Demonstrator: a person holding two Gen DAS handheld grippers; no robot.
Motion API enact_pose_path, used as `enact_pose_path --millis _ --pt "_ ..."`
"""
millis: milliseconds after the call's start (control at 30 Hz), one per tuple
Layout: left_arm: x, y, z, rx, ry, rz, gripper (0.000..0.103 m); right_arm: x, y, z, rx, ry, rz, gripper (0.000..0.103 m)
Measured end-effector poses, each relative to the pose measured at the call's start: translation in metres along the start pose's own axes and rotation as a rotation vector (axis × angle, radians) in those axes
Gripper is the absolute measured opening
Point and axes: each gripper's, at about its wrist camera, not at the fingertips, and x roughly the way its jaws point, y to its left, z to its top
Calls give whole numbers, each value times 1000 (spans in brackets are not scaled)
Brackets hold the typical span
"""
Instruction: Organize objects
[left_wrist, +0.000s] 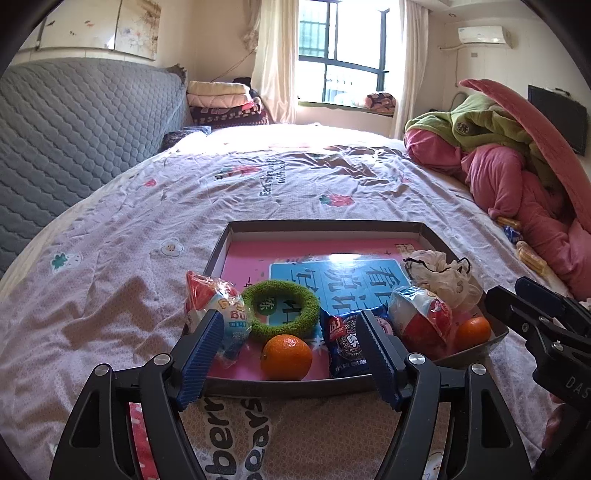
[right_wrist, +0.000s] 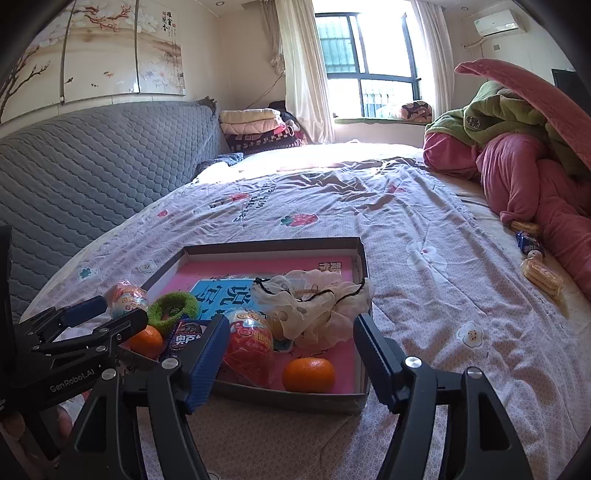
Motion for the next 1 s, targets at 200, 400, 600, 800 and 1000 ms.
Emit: enact_pose_path --millis 200,400,600,800,1000 --pt "-14 -1 -7 9 -27 23 77 -14 12 -4 -17 -33 20 73" --pt "-30 -1 -14 13 -53 42 78 -28 23 -8 -32 -62 15 80" --pt "-37 -1 -25 7 -29 58 78 -39 31 -13 -33 -82 -4 92" --pt "-42 -3 -37 21 -13 79 78 -46 33 -22 -8 -81 -15 92" --pt "-47 -2 -49 6 9 82 78 -48 33 -33 -15 -54 -26 92"
